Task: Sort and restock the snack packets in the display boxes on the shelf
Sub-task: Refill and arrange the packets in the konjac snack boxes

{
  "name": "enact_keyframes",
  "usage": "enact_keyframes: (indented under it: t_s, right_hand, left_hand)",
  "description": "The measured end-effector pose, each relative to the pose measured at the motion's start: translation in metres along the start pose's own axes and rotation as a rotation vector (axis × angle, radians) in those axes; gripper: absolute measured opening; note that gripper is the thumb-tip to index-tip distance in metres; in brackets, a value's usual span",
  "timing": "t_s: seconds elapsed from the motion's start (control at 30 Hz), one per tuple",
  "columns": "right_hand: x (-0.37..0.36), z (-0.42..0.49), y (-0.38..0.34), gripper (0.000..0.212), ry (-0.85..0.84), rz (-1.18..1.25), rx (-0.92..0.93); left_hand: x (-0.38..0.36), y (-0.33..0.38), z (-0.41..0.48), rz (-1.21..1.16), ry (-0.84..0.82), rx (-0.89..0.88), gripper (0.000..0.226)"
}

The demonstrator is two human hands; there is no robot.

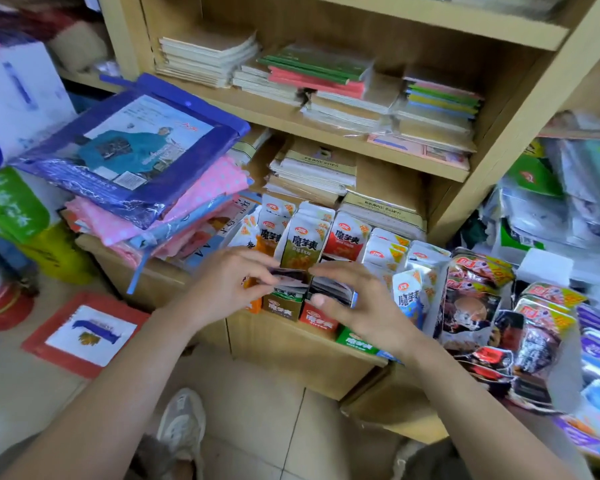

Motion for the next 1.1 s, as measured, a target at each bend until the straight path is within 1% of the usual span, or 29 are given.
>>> enact_keyframes:
  t_s: [0.07,0.1,0.2,0.23,0.3,0.33,0.43,0.63,0.7,0.73,0.83,0.93,0.97,1.03,1.1]
  right_hand:
    - [-0.007,0.012,0.001,0.034,-0.032,0.069,-0.037]
    - [-0.011,0.019,0.003,0.033,-0.050,0.089,-0.058]
    - [-0.015,0.042,0.008,0.037,-0.050,0.106,-0.090]
    - [-0.014,0.049,0.008,0.033,-0.030,0.082,-0.078]
    - [-0.011,0.060,0.004,0.013,0.042,0.010,-0.022]
    - [-0.005,0.065,0.001,0.008,0.093,0.006,0.000]
    - [0.019,0.079,0.012,0.012,0.238,0.174,-0.058]
    - [0.041,0.087,0.043,0.010,0.322,0.521,-0.176]
    - [0.038,0.088,0.046,0.008,0.301,0.588,-0.188]
    - [0.036,0.088,0.046,0.009,0.291,0.572,-0.182]
    - [0.030,0.086,0.044,0.015,0.268,0.425,-0.147]
    - [0.026,0.081,0.040,0.017,0.216,0.426,-0.090]
    - [0.023,0.080,0.037,0.016,0.179,0.429,-0.067]
    - [0.010,0.077,0.031,0.017,0.052,0.423,-0.044]
    - [-0.006,0.073,0.024,0.020,-0.068,0.356,-0.018]
  left_hand:
    - [0.000,0.003,-0.002,0.047,-0.009,0.000,0.015]
    - [0.001,0.004,-0.003,0.061,-0.009,-0.004,0.016]
    - [0.000,0.007,-0.003,0.065,-0.019,-0.013,0.016]
    - [0.000,0.008,-0.003,0.059,-0.018,-0.011,0.016]
    - [0.003,0.009,0.000,0.064,-0.002,-0.009,0.014]
    - [0.005,0.010,0.002,0.078,0.012,-0.011,0.013]
    - [0.006,0.008,0.006,0.083,0.033,0.000,0.013]
    - [0.004,0.008,0.010,0.061,0.059,-0.001,0.015]
    - [0.004,0.008,0.009,0.056,0.069,-0.002,0.015]
    - [0.003,0.009,0.007,0.049,0.066,-0.004,0.015]
    - [0.002,0.009,-0.002,0.032,0.073,-0.009,0.018]
    - [0.001,0.003,-0.011,0.013,0.096,0.043,0.021]
    - [-0.001,0.002,-0.012,-0.006,0.083,0.061,0.020]
    - [-0.007,0.000,-0.012,-0.043,0.039,0.082,0.015]
    - [-0.011,0.000,-0.010,-0.054,0.000,0.088,0.012]
Point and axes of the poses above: each hand's wrist, its own z-axis towards the middle knuckle, its own x-axis out of the back of the hand, y = z × x, the point moved 10 cm from there along z, towards the middle knuckle, and after that the axes turned 15 degrees about -x, right-handed, at the moved point
